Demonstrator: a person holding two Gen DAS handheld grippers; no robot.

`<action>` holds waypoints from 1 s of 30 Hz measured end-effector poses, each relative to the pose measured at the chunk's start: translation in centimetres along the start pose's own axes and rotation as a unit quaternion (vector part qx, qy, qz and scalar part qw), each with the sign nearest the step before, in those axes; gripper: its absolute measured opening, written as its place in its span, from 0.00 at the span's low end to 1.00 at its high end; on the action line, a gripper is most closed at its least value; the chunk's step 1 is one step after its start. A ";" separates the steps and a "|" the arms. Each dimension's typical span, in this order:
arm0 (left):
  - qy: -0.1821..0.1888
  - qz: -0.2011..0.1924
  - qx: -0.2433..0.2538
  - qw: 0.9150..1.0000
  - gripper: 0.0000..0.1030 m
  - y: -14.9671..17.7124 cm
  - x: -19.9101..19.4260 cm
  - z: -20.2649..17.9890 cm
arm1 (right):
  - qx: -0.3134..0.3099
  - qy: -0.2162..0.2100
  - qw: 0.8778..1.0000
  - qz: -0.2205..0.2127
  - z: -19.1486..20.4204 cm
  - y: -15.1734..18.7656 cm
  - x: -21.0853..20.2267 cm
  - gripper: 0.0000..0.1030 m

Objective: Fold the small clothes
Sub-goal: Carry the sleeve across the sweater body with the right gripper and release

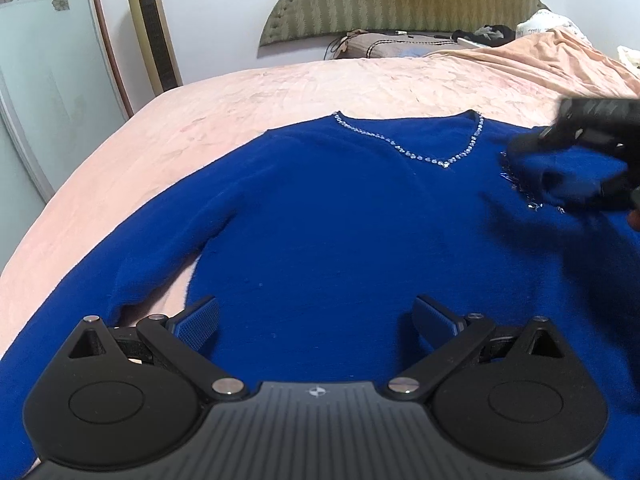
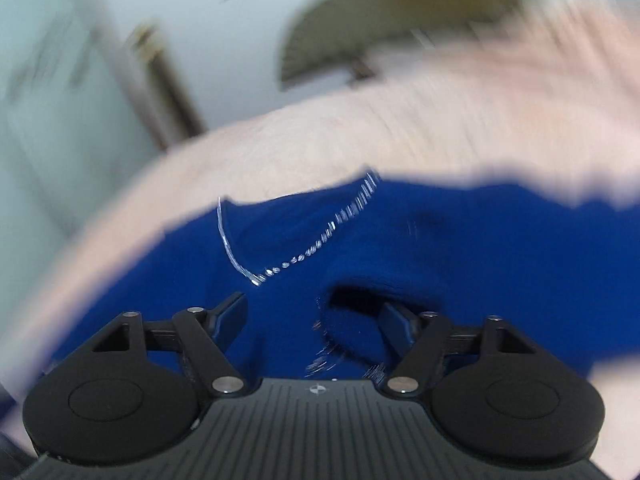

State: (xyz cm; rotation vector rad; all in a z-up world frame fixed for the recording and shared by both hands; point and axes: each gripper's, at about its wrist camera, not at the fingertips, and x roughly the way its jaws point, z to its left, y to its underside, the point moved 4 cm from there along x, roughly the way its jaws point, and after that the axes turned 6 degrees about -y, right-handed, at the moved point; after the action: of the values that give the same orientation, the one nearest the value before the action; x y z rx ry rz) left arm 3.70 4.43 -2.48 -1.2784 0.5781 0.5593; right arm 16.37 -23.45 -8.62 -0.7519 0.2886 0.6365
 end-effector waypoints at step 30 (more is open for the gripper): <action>-0.020 0.012 -0.050 0.998 1.00 1.2 -0.1 5.9 | -0.166 0.027 0.986 -0.017 15.5 0.7 4.3 0.10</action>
State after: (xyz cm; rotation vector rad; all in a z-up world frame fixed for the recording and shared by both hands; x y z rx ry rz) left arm 3.34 10.42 -2.20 -1.3517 0.5381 0.6398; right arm 19.59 -10.24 -0.06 -1.0928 0.2208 0.6394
